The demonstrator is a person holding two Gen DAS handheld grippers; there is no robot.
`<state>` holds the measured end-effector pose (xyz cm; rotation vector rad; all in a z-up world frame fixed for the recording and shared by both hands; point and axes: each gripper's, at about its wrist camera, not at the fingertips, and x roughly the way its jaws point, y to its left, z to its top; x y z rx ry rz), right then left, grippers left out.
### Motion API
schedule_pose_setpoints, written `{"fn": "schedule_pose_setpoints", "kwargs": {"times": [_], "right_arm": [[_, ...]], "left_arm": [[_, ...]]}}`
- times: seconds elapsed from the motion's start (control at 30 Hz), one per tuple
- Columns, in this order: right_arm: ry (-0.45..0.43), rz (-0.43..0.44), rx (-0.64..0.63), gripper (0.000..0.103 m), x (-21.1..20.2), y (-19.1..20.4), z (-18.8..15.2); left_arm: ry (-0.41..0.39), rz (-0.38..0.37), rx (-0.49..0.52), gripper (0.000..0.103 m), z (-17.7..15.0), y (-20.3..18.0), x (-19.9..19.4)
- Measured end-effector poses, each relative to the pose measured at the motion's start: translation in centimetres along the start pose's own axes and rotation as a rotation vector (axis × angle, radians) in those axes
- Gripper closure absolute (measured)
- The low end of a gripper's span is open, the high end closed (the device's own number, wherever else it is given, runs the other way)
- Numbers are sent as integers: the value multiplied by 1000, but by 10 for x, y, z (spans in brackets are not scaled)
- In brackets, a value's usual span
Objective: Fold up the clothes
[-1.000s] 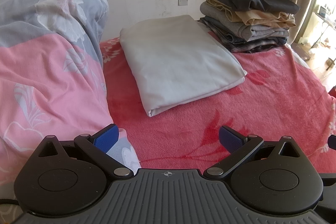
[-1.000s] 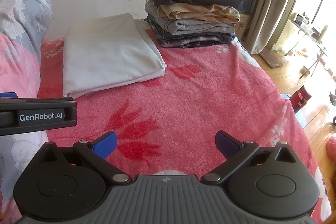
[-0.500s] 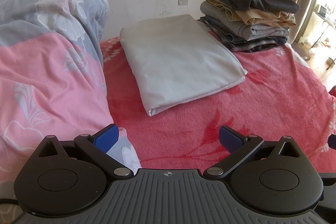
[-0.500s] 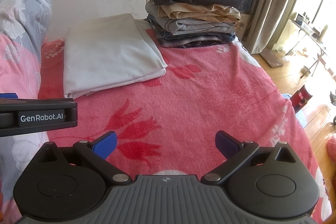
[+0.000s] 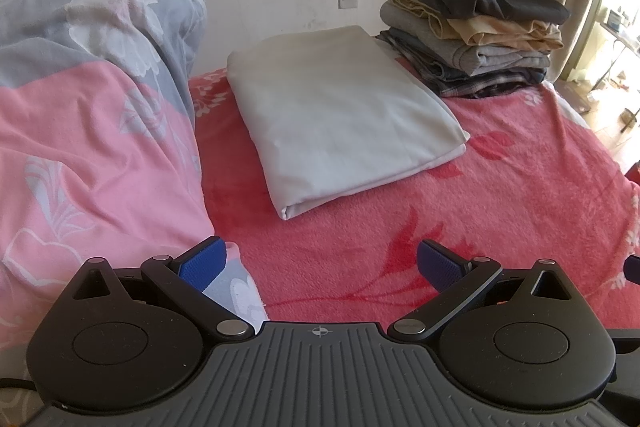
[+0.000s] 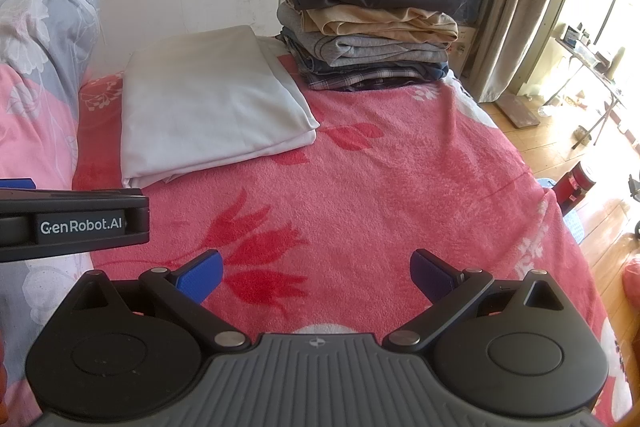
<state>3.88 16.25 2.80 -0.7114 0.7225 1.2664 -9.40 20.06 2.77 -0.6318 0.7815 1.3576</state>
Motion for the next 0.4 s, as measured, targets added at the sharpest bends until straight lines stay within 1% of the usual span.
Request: {"fn": "schedule_pose_setpoints", "kwargs": {"times": [0.4], "right_arm": [[1, -2, 1, 1, 1, 0, 1]], "left_arm": [[4, -1, 0, 1, 0, 0, 1]]}}
